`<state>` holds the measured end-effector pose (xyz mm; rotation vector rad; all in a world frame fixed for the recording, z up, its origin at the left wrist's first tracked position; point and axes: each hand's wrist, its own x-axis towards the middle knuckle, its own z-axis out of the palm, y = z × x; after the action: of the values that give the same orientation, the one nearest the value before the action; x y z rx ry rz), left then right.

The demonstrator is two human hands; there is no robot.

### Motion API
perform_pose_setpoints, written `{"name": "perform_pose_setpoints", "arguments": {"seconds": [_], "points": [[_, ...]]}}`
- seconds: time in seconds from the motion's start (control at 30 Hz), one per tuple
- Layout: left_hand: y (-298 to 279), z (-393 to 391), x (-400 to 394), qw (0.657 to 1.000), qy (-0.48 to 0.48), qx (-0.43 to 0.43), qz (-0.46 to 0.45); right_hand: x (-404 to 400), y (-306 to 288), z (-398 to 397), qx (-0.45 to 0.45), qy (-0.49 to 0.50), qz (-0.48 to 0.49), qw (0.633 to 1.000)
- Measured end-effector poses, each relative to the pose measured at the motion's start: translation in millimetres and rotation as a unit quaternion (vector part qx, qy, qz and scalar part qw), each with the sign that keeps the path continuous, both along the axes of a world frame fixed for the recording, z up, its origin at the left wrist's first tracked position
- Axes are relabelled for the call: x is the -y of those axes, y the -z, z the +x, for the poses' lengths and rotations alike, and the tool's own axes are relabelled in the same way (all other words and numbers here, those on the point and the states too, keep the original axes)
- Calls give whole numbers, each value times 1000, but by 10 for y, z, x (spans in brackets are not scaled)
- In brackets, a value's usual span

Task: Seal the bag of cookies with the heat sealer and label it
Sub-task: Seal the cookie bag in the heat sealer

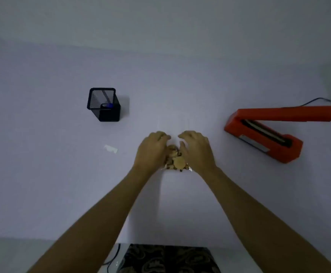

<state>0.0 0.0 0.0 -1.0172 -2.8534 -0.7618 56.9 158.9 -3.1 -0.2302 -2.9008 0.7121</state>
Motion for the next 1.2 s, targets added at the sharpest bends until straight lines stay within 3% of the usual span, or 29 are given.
{"name": "perform_pose_setpoints", "arguments": {"seconds": [0.17,0.5,0.93,1.2], "points": [[256,244,-5,999,33,38,-5,196,245,133,-16,-26,22,999],[561,102,34,998,50,-4,30,214,363,46,-5,-19,48,999],[536,43,117,997,40,21,-55,-226,395,219,-2,66,84,994],[543,41,86,998,39,30,-33,-22,314,61,32,-57,12,998]]}}
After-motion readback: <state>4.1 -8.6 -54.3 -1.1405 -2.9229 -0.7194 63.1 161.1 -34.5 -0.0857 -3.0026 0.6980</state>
